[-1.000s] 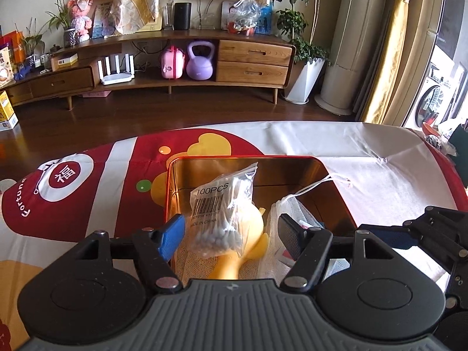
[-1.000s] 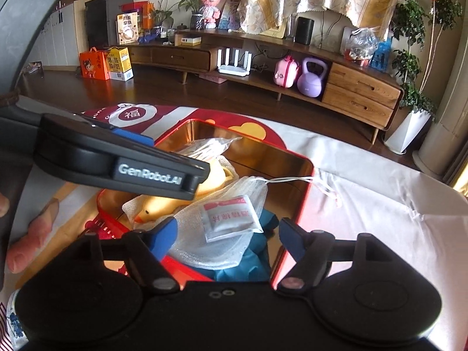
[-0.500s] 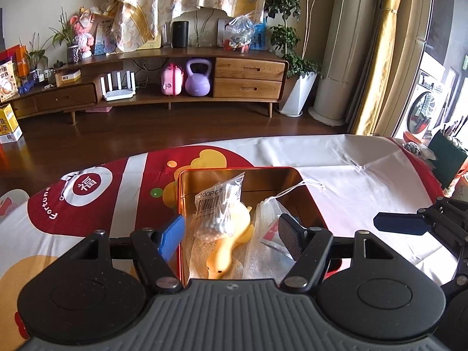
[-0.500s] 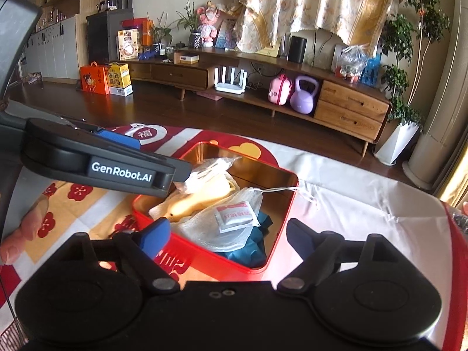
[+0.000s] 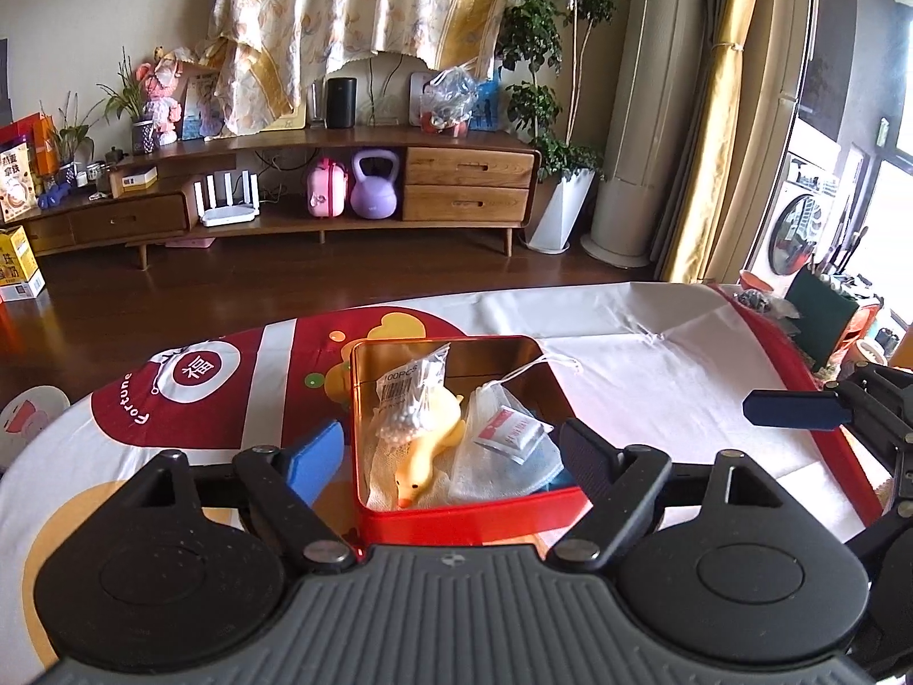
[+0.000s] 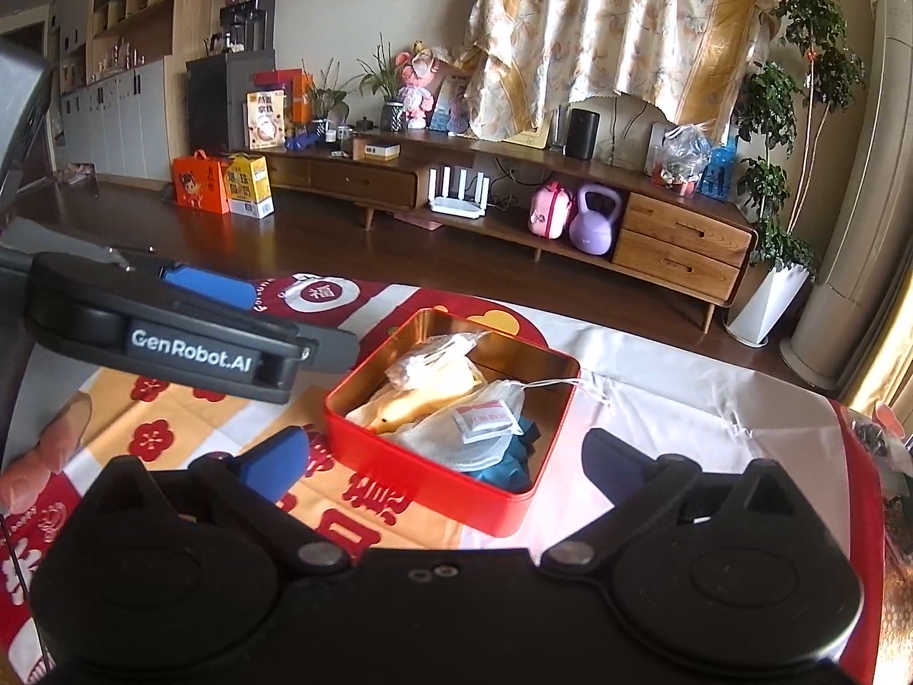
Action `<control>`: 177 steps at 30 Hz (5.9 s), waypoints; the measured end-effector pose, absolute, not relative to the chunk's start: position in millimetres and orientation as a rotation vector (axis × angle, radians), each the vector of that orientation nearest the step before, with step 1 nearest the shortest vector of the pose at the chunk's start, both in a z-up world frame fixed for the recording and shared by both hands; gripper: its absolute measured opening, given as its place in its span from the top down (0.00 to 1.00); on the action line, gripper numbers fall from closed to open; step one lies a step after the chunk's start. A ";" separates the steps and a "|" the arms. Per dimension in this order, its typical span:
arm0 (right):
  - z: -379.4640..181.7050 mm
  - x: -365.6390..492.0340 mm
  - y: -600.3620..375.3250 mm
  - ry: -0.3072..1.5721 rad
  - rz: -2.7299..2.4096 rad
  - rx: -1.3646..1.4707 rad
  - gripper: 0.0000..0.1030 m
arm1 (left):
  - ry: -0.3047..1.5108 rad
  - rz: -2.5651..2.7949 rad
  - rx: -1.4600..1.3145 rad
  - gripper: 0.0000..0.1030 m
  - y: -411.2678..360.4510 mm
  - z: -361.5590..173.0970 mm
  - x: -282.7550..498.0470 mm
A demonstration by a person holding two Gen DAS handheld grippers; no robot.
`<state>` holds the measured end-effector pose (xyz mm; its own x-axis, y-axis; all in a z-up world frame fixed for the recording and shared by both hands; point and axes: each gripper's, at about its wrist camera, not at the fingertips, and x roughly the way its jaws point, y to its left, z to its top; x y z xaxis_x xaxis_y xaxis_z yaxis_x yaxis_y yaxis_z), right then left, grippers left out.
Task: Organize soft objects
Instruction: 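Withdraw both open tools from the tin toward the remaining items, then grasp the brown hair tie with the left tool while the right tool grasps the cream cloth, then lift and carry the hair tie and cream cloth toward the red tin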
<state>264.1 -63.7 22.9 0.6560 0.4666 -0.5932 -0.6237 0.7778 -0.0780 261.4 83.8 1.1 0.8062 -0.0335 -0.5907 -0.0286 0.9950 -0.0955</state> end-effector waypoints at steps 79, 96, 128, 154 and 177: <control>-124.8 231.5 -106.7 0.829 0.583 -0.219 0.51 | 0.794 0.052 -0.150 0.41 91.3 -147.6 206.9; -125.9 232.3 -107.2 0.819 0.589 -0.227 0.49 | 0.873 0.045 -0.319 0.52 94.4 -138.1 208.6; -67.8 200.1 -136.1 0.658 0.623 -0.139 0.95 | 0.730 0.056 -0.282 0.92 86.9 -100.1 197.6; 24.0 206.9 -149.0 0.488 0.630 -0.137 0.95 | 0.585 -0.048 -0.205 0.92 73.4 -0.7 186.0; 45.0 291.8 -101.6 0.492 0.633 -0.161 0.95 | 0.588 -0.103 -0.129 0.92 76.9 17.4 268.4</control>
<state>291.8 -101.6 45.0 0.6965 0.5270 -0.4869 -0.6019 0.7986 0.0035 268.4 76.9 17.4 0.8275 -0.1330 -0.5456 0.0595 0.9869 -0.1502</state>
